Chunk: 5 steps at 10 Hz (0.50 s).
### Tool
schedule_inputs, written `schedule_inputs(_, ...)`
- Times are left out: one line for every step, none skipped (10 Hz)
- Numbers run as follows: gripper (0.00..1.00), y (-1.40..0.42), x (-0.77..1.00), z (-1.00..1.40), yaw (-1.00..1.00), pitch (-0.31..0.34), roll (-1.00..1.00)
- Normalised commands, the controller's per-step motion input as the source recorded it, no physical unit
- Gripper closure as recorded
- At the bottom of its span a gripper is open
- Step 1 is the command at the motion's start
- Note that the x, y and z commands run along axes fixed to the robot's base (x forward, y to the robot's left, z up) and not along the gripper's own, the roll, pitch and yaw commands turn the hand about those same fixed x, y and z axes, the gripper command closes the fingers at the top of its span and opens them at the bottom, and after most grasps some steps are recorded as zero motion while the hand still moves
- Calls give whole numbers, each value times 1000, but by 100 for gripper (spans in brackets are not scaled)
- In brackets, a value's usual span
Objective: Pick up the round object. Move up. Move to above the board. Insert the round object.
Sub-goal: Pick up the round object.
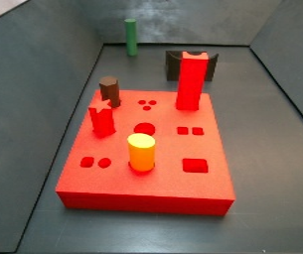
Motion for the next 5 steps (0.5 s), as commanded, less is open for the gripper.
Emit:
schedule_inputs(0,20,0,0,0,0,0)
schedule_inputs(0,529,-623,-43,49,-277,-274)
schedule_inputs(0,666,-683,-89,123,-216,-234)
schedule_inputs(0,800,-709,-171,183,-117,-137)
schedule_inputs(0,797,-406,-183,306,-27,-130)
